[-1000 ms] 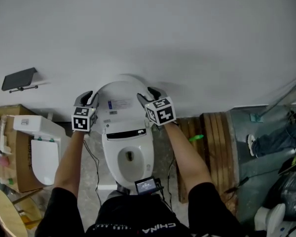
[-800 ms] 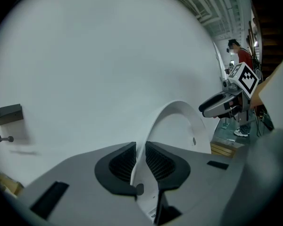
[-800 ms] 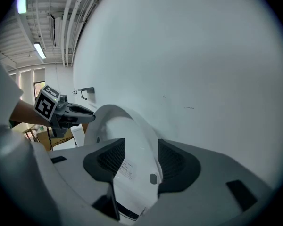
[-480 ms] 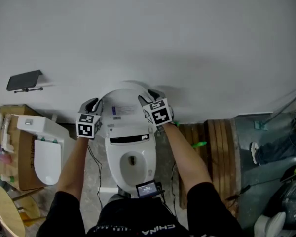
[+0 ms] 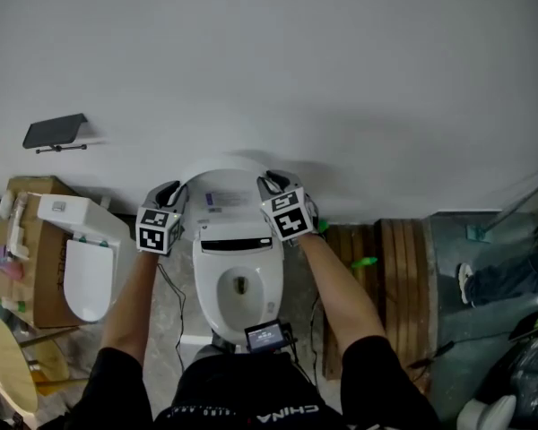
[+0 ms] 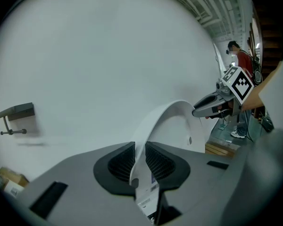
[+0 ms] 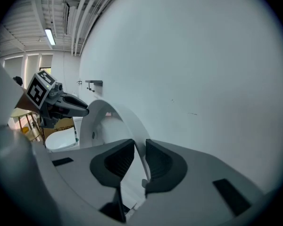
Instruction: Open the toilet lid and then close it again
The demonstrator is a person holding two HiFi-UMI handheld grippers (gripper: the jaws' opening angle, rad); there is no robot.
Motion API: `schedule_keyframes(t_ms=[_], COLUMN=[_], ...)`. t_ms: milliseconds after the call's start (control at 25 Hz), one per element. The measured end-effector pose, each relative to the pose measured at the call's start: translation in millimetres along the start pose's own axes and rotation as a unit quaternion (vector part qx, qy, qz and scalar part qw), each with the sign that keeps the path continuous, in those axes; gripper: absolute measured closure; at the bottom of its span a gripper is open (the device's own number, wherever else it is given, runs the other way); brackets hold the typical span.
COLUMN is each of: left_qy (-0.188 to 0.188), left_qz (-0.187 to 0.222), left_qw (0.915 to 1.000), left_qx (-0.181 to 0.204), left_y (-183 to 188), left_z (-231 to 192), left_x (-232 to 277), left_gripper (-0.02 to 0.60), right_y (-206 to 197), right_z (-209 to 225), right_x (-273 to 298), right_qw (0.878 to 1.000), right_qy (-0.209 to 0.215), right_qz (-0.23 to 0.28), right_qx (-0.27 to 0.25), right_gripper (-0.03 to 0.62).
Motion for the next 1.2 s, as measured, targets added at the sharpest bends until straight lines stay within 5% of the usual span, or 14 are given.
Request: schedule_keyframes(t_ms=[640, 1200], left_qy=[-0.005, -0.12], left_qz=[-0.013, 0.025], left_qw=[0.9997, 0.9898], left_qx=[-0.021, -0.072], left_y=[-49.1, -88.9], left_z=[72.5, 114.6], left_x=[-100.6, -182.0], left_gripper=[0.512, 0.393], right_y=[-55.7, -120.3], right_z=[-65.2, -130.9], right_x=[-91.2, -158.7], right_qw=[0.999, 0.999], right_qy=[0.026, -0.011], right_qz=[0.01, -0.033], right_qx=[-0.017, -0.024], right_gripper=[0.505, 0.502])
Point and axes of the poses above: the fingertips, and each gripper's own axes: x forward along the fingers, z to its right, y out of its top, the point moved 6 cm from there along -x, backward along the fingers, and after that the axes turned 3 degrees about -y, right-handed, at the moved point
